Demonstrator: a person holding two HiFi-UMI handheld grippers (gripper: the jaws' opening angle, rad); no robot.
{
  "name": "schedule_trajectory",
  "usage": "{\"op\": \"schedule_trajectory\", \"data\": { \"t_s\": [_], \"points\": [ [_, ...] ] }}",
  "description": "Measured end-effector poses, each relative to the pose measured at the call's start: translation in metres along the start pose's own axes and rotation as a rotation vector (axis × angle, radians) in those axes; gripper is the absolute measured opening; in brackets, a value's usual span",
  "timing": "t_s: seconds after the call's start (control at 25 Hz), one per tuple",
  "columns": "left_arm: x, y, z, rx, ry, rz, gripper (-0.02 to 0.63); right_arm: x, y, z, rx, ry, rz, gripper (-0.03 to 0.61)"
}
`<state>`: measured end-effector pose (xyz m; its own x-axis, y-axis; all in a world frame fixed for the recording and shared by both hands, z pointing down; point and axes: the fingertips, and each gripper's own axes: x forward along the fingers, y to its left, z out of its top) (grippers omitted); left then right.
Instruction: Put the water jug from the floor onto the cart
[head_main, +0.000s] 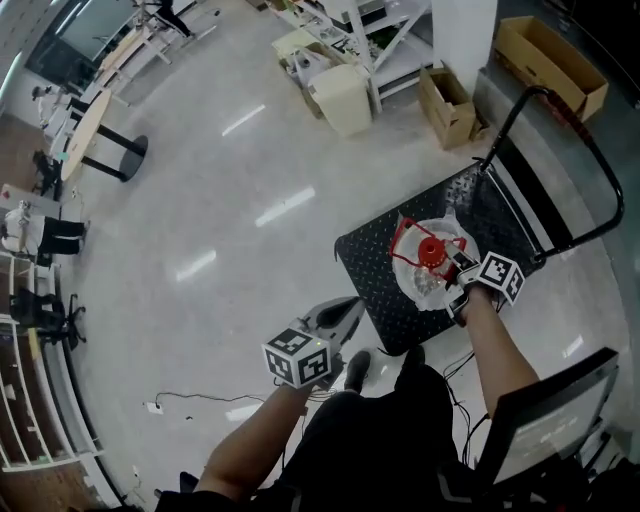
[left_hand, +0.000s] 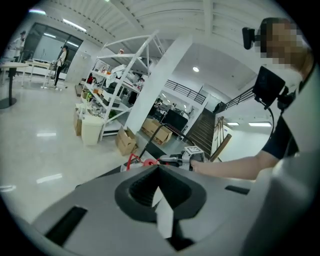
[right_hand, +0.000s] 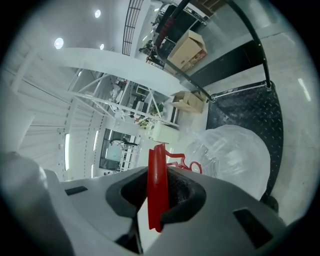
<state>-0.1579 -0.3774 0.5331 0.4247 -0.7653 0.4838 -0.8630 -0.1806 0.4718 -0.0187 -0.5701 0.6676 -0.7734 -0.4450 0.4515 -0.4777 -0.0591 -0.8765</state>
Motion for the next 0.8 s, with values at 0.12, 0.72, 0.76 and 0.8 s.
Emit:
{"op": "schedule_trajectory", "data": {
  "t_s": [0.12, 0.72, 0.76, 0.8],
  "points": [
    [-0.004, 0.004, 0.003, 0.002, -0.011, 0.019, -0.006, 0.020, -0.001, 0.006, 0.001, 0.010, 0.008, 0.061],
    [-0.012, 0.020, -0.020, -0.086, -0.001, 0.091, -0.006, 0.033, -0.025, 0.042, -0.021, 0.004, 0.054, 0.061],
    [-0.012, 0.021, -0.021, -0.083, 0.001, 0.084, -0.006, 0.027, -0.033, 0.046, -0.018, -0.014, 0.035, 0.061],
    [-0.011, 0.022, -0.021, -0.082, 0.002, 0.078, -0.006, 0.021, -0.042, 0.051, -0.010, -0.036, 0.014, 0.061]
  ]
}}
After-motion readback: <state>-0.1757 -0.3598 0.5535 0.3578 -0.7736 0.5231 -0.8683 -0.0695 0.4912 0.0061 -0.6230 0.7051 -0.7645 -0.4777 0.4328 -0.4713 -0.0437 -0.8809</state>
